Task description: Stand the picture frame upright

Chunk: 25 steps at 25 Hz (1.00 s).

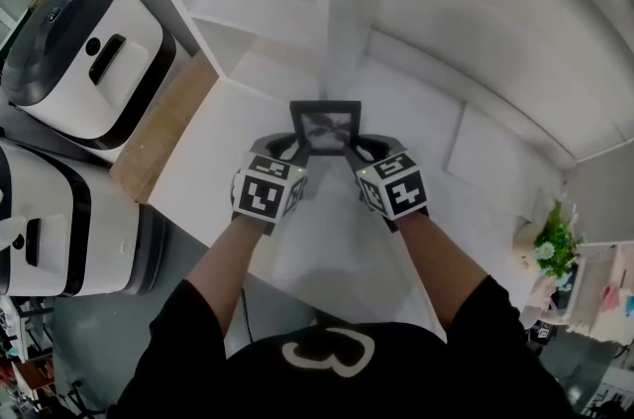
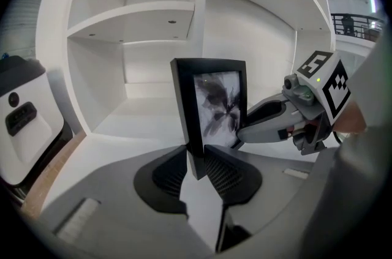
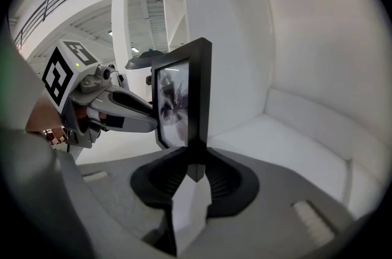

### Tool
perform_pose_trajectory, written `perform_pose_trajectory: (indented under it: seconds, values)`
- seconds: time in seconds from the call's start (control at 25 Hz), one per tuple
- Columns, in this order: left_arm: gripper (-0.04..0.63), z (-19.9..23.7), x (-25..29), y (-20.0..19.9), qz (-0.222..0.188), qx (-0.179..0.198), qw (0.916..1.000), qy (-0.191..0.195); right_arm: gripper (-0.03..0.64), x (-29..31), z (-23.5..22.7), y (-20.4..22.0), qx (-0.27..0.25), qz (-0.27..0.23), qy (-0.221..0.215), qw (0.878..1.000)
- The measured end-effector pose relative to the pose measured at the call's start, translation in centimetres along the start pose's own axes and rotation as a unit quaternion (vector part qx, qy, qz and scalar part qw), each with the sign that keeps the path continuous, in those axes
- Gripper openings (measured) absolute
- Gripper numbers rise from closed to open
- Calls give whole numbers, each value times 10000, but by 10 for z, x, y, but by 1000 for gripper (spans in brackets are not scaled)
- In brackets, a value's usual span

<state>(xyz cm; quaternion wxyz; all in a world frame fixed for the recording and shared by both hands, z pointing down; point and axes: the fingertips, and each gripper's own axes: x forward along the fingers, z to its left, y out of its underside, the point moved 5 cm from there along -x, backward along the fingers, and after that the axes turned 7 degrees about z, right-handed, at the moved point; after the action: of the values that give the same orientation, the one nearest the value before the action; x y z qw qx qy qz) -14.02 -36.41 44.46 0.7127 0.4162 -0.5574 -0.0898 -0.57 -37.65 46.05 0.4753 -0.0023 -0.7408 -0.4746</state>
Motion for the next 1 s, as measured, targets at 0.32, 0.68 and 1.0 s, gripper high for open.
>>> perform_pose_trajectory:
  seconds: [0.32, 0.68, 1.0]
  values:
    - [89, 15, 21, -10, 114, 220, 9994, -223, 97, 30, -19, -3, 27, 102, 3, 9999]
    - [90, 27, 33, -10, 140, 82, 9996, -226, 98, 44, -26, -10, -46, 148, 4, 9999]
    - [91, 29, 35, -12, 141, 152, 9995, -255, 100, 45, -26, -11, -68, 163, 13, 9998]
